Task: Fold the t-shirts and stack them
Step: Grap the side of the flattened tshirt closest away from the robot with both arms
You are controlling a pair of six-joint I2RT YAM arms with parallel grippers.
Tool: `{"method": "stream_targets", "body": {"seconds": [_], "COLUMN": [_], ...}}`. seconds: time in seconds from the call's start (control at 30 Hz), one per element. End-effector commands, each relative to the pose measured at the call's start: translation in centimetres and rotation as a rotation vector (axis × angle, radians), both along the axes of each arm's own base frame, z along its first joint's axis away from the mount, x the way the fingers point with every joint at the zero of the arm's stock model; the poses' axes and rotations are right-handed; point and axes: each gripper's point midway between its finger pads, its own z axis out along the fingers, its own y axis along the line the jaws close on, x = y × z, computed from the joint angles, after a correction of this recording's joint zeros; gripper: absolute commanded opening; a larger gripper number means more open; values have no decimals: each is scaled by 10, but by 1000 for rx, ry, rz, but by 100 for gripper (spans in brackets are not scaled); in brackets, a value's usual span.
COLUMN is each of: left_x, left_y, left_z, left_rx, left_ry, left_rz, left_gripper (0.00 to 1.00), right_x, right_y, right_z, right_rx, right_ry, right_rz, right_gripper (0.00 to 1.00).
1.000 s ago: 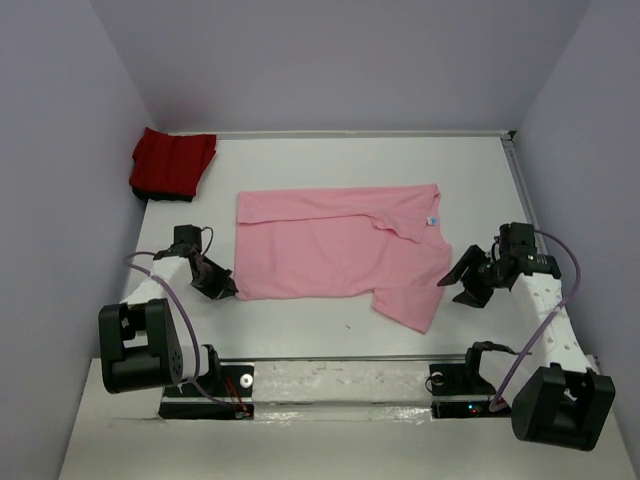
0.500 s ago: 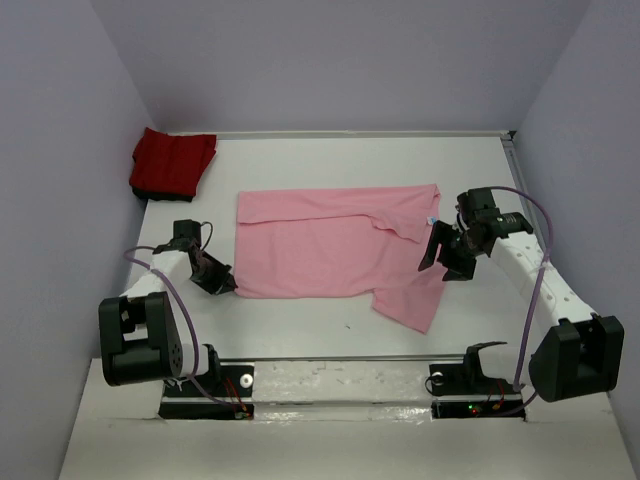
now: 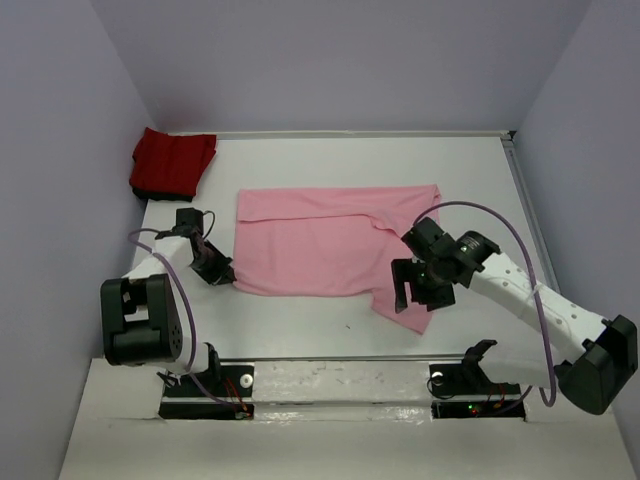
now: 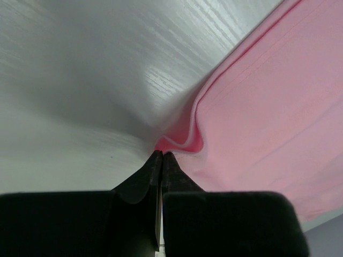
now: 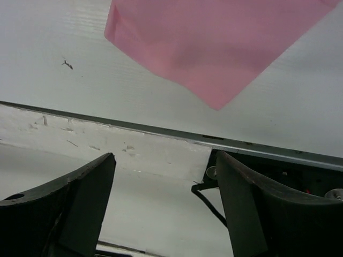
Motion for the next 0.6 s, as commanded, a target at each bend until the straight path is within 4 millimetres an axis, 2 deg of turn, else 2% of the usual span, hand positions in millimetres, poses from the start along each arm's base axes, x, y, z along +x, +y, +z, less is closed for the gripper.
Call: {"method": "stream_targets", "body": {"seconds": [0.0, 0.03, 0.1, 0.23, 0.3, 0.33, 0.47, 0.57], "left_x": [4, 5, 4, 4, 3, 4, 6, 11], "left_y": [0, -1, -2, -5, -6, -7, -11, -13], "left_z": [8, 9, 9, 6, 5, 5, 6, 10], "left_rx": [11, 6, 2, -14, -17, -19, -25, -23], "left_ry": [-17, -22, -24, -28, -25, -28, -31, -41], "left_rz": [-53, -56, -62, -71, -78, -79, -94, -101], "left_gripper": [10, 10, 10, 11, 11, 11, 11, 11], "right_x": [-22, -26, -35, -40, -41, -41, -33, -30], "right_y": [-18, -20, -30, -35, -35, -33, -35, -39], "right_z": [8, 8, 9, 10, 7, 3, 13, 12], "right_rx": [-31, -12, 5, 22, -11, -36, -69, -108], "right_ry": [-23, -29, -60, -91, -62, -47, -82, -75], "right_rz": [-100, -116, -142, -125, -106, -77, -51, -43], "right_gripper": [83, 91, 95, 95, 89, 81, 86, 85]}}
